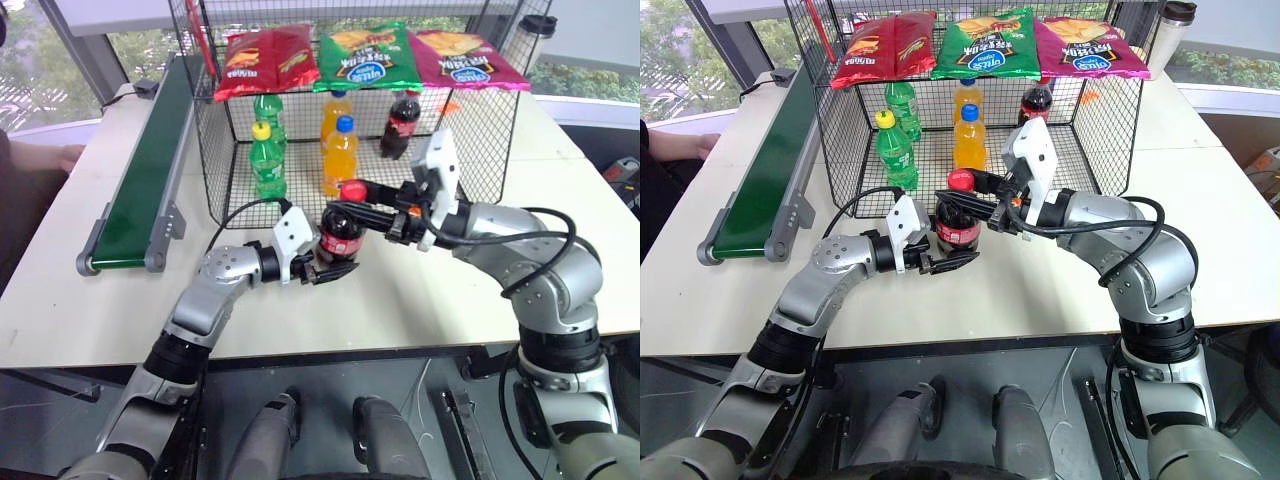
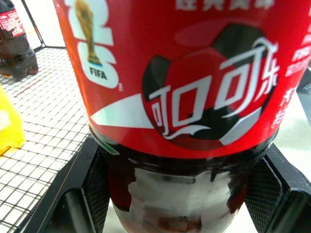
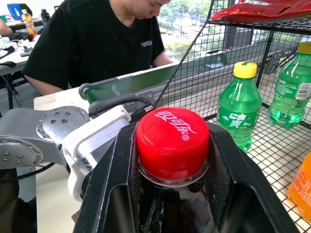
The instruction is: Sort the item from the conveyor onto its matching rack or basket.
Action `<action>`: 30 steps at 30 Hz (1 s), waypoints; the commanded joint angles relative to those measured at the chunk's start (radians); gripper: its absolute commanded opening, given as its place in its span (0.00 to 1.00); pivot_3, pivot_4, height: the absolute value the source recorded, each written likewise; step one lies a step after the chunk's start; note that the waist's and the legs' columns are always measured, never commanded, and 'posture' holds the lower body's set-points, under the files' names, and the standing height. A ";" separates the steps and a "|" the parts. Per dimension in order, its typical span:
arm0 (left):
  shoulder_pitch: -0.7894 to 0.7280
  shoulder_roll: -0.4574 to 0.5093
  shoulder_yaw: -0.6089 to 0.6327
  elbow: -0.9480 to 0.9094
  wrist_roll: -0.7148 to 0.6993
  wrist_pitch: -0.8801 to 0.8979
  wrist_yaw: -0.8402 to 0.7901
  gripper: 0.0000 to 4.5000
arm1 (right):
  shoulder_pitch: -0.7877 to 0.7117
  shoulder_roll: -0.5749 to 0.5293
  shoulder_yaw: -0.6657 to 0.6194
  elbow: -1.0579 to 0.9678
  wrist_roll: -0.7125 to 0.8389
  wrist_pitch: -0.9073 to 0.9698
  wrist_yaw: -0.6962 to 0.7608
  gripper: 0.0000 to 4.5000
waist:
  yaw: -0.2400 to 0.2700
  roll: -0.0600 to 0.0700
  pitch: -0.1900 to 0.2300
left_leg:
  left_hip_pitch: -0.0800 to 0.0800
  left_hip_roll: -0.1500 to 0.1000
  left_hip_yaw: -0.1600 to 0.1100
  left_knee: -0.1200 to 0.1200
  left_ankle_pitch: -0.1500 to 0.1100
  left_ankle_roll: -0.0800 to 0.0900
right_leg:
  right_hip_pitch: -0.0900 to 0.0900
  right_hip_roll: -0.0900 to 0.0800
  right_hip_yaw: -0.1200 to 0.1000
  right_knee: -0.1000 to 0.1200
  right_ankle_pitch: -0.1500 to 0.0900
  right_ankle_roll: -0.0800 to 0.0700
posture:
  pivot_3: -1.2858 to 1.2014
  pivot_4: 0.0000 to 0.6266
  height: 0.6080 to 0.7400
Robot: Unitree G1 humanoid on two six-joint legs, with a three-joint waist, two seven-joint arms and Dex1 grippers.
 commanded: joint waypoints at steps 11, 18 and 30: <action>-0.025 -0.007 0.042 -0.039 -0.042 0.029 -0.020 0.98 | -0.003 -0.003 -0.022 0.009 -0.006 -0.027 -0.017 0.25 | 0.000 0.000 0.000 | 0.000 0.000 0.000 0.001 0.000 0.000 | 0.000 0.000 0.000 0.001 0.000 0.000 | 0.52 0.24 0.98; 0.018 0.025 0.054 -0.075 -0.040 0.055 -0.019 0.99 | -0.016 0.006 -0.035 0.023 -0.010 -0.022 -0.044 0.25 | -0.001 0.000 0.000 | 0.000 0.000 0.000 0.001 0.000 0.000 | 0.000 0.000 0.000 0.002 0.000 0.000 | 0.52 0.24 0.98; 0.210 0.051 0.148 -0.167 -0.018 0.066 0.143 0.99 | -0.141 -0.025 -0.088 0.278 -0.190 -0.136 -0.169 0.25 | 0.000 0.000 0.000 | 0.001 0.000 0.000 0.001 0.000 0.000 | 0.000 0.000 0.000 0.003 0.000 0.000 | 0.52 0.24 0.98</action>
